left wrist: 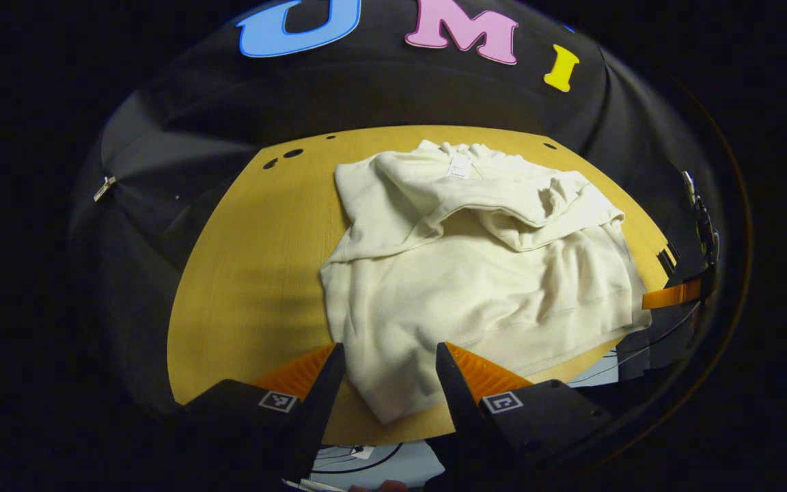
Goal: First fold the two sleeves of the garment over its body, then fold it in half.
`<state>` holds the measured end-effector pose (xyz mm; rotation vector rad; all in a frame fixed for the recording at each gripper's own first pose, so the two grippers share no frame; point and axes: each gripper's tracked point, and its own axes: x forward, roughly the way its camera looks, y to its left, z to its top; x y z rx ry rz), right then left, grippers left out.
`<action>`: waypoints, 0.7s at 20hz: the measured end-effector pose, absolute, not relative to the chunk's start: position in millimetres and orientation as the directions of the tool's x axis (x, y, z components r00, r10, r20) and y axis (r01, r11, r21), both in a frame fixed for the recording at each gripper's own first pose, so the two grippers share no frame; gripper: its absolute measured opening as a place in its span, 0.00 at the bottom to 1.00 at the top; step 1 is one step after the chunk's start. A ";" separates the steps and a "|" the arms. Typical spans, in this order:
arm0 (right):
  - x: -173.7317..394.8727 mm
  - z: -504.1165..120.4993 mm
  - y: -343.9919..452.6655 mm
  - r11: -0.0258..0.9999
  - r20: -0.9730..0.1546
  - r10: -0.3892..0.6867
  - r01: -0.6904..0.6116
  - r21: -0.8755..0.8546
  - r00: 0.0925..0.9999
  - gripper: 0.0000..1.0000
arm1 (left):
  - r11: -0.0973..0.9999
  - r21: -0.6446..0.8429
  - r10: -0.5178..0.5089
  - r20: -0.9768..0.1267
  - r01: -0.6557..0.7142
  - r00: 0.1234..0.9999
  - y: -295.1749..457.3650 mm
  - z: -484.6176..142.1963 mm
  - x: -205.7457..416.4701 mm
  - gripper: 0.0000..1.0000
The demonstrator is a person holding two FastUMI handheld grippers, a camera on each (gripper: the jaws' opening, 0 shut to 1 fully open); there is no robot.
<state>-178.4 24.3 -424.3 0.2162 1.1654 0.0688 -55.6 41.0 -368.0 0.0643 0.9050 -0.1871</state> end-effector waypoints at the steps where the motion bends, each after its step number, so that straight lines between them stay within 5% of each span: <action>1: -176.9 -425.4 28.3 0.977 -0.902 0.166 0.058 0.206 0.399 0.93 | 0.984 -0.025 -0.126 -0.796 0.176 0.592 45.8 -372.7 -57.8 0.83; 14: -151.6 -441.8 55.5 0.991 -0.917 0.057 -0.136 0.003 0.396 0.90 | 0.982 -0.058 -0.146 -0.832 0.178 0.535 34.8 -402.0 -50.7 0.84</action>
